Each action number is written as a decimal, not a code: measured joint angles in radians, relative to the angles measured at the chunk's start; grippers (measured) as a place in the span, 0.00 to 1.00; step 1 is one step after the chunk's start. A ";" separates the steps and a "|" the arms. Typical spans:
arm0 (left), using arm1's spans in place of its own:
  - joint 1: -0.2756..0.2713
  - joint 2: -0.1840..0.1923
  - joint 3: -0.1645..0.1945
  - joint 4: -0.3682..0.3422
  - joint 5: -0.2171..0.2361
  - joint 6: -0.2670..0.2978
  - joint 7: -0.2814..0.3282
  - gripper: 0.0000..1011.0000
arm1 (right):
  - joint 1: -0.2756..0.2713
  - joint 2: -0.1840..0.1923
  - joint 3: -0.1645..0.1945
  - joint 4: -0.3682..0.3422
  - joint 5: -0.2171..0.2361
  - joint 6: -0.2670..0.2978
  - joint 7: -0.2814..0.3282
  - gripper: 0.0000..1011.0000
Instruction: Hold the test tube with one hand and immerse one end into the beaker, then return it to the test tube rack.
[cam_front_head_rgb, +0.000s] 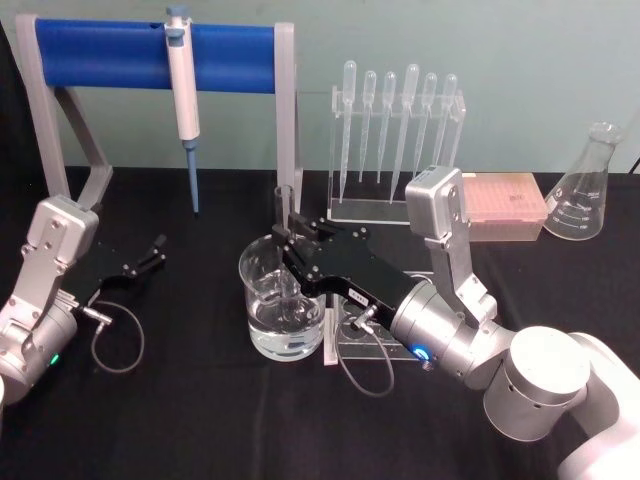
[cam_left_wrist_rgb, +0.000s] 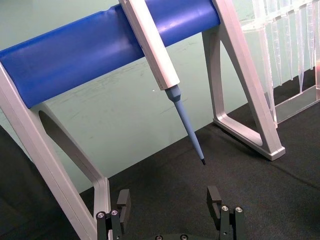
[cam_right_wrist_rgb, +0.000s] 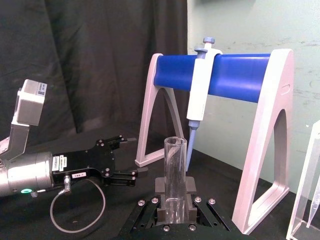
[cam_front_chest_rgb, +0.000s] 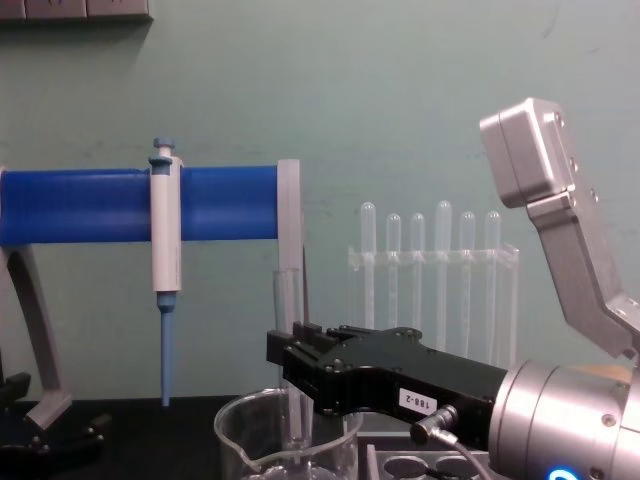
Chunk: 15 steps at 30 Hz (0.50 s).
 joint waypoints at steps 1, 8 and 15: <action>0.000 0.000 0.000 0.000 0.000 0.000 0.000 0.99 | 0.000 0.000 0.000 0.000 0.000 0.000 0.000 0.22; 0.000 0.000 0.000 0.000 0.000 0.000 0.000 0.99 | 0.000 0.000 0.000 0.000 0.000 0.000 0.000 0.22; 0.000 0.000 0.000 0.000 0.000 0.000 0.000 0.99 | 0.000 0.000 0.000 0.000 0.000 0.000 0.000 0.22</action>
